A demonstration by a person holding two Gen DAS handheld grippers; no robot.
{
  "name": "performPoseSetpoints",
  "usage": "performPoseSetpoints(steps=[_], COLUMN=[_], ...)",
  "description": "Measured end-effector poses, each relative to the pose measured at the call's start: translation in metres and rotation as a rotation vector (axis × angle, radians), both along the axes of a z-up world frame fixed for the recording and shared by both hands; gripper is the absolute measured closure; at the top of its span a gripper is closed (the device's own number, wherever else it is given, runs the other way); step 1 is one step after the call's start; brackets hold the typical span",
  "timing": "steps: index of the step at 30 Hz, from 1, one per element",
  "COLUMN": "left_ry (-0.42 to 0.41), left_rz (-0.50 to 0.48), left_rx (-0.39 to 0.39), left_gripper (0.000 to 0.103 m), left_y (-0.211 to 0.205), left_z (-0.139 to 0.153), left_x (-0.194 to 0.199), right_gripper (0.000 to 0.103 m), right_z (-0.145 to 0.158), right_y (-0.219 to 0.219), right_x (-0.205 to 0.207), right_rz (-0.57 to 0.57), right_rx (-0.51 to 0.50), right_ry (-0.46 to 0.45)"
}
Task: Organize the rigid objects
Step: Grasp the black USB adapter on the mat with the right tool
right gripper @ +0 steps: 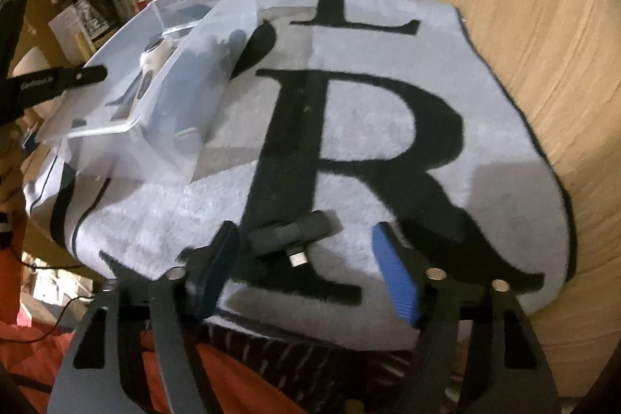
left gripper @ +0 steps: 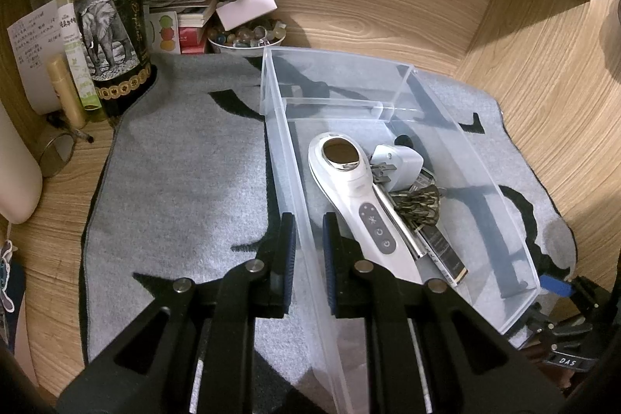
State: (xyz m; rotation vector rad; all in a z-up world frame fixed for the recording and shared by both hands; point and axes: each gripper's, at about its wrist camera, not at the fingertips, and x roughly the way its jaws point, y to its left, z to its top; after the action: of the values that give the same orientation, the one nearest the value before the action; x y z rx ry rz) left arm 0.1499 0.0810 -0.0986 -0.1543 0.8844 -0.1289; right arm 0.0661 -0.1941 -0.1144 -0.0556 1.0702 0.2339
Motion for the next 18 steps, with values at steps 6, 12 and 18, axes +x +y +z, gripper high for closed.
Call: performPoseSetpoints(steps=[6, 12, 18], left_ry=[0.0, 0.0, 0.0], left_rz=[-0.001, 0.0, 0.0], left_rx=[0.004, 0.0, -0.001], left_gripper=[0.09, 0.09, 0.09], left_y=[0.0, 0.001, 0.001], left_z=[0.0, 0.0, 0.0], left_x=[0.0, 0.0, 0.0], right_gripper=[0.061, 0.061, 0.061], right_z=[-0.003, 0.006, 0.027], right_y=[0.008, -0.001, -0.004], right_x=[-0.003, 0.01, 0.029], right_rz=[0.031, -0.027, -0.074], right_rx=[-0.047, -0.031, -0.014], right_ry=[-0.03, -0.064, -0.137])
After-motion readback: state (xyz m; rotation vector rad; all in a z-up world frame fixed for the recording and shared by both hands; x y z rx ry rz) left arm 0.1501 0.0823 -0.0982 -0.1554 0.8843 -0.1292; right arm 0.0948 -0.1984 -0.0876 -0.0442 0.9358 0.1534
